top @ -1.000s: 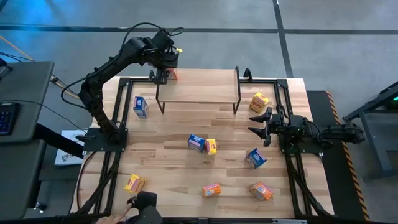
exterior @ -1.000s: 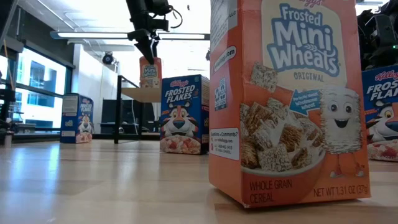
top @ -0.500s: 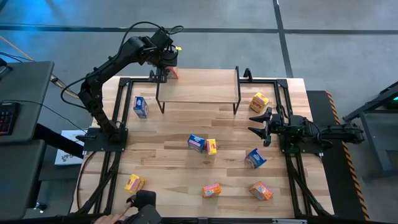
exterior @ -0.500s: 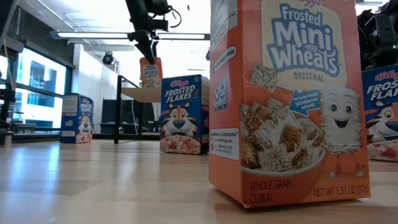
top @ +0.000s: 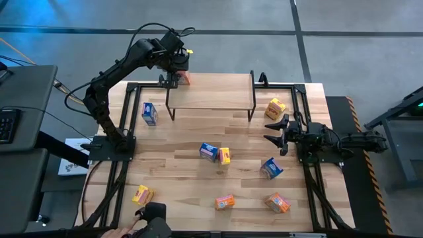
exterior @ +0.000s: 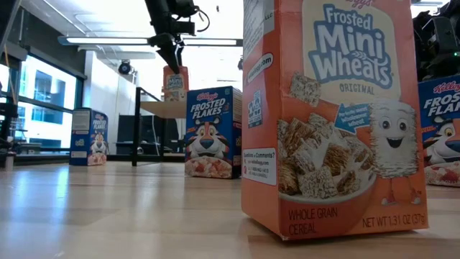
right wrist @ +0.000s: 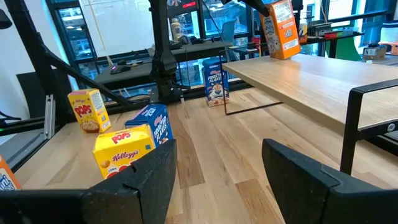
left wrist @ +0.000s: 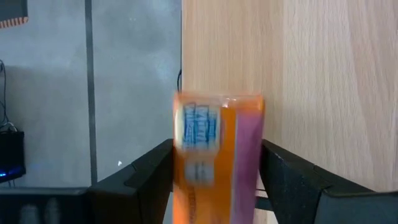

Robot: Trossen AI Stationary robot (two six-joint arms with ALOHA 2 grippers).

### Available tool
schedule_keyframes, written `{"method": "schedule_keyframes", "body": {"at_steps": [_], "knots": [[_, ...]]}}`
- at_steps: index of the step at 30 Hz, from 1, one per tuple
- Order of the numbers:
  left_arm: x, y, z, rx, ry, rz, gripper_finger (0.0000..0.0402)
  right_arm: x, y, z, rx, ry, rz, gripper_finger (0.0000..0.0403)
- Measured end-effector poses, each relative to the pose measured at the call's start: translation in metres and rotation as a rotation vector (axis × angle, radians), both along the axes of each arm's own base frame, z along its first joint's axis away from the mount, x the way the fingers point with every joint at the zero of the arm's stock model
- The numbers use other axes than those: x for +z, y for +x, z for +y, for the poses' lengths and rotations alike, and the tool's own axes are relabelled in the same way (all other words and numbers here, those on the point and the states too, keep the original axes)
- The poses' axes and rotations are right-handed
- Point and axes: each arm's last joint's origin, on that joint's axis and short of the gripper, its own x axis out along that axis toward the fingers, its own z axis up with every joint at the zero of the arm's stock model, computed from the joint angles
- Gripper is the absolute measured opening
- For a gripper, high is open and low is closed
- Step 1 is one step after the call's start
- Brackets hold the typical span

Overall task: Stack cereal on shelf
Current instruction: Put the top left orange cereal box on the shelf

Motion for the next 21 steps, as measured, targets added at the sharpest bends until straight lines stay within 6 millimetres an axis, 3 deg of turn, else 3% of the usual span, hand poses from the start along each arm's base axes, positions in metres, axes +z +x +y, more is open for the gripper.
{"method": "schedule_keyframes", "body": {"at_steps": [8,15,21], "knots": [[0.000,-0.001,0.000,0.019,0.015,0.011,0.0273,0.000,0.000,0.000,0.000,0.000,0.000,0.0229],[0.005,-0.002,0.000,0.034,0.044,0.012,0.0276,0.000,0.000,0.000,0.000,0.000,0.000,0.0229],[0.024,-0.004,-0.002,0.059,0.084,-0.054,0.0276,0.000,0.000,0.000,-0.001,0.000,0.000,0.0229]]}}
